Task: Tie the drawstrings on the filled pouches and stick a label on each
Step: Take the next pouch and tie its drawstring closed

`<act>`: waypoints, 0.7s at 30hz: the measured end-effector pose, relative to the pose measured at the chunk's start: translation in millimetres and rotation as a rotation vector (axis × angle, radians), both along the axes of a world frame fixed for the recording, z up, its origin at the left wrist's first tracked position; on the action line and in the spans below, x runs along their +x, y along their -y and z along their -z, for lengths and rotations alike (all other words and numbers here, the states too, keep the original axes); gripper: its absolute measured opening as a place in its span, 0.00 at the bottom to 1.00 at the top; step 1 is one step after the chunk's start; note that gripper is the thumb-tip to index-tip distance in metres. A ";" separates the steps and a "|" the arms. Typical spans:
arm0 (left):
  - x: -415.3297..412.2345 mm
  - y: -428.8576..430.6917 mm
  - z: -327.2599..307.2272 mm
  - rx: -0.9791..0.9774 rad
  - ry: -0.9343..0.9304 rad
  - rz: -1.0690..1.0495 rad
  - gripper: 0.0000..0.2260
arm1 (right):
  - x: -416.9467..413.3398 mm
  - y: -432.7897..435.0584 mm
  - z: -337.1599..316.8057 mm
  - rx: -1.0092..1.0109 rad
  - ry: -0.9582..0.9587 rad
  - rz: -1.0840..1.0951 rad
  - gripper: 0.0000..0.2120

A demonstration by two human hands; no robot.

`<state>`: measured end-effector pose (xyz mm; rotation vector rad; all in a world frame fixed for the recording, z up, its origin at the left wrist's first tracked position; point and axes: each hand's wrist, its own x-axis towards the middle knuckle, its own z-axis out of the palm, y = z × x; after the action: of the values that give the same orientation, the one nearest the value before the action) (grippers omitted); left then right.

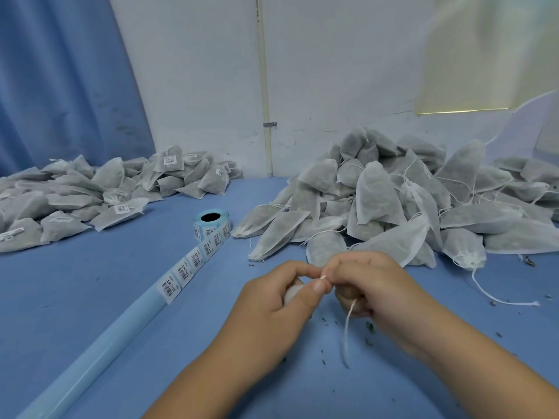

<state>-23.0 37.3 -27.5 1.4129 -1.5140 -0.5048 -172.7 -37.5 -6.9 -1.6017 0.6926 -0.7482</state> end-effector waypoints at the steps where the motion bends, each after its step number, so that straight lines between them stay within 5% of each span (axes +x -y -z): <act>1: 1.2 -0.6 -1.1 0.020 -0.018 -0.013 0.06 | 0.0 -0.1 -0.3 -0.022 -0.015 -0.008 0.06; 5: 7.3 -2.6 -6.5 0.152 -0.137 -0.025 0.13 | -1.7 1.6 1.6 -0.106 -0.054 0.006 0.05; 12: 7.0 -9.2 -20.3 0.115 -0.632 0.157 0.09 | 1.5 -0.6 6.8 -0.156 -0.072 0.032 0.08; 18: 5.3 -10.4 -22.4 0.013 -0.655 0.005 0.06 | 7.6 -6.0 15.4 -0.364 -0.106 0.083 0.08; 21: 6.9 -8.6 -16.4 -0.071 -0.335 -0.129 0.10 | 5.6 -10.4 17.0 -0.636 -0.183 0.054 0.09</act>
<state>-16.0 45.9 -11.2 1.2883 -1.1545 -0.5699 -167.0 -27.1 -23.9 -2.2574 0.6650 -0.9265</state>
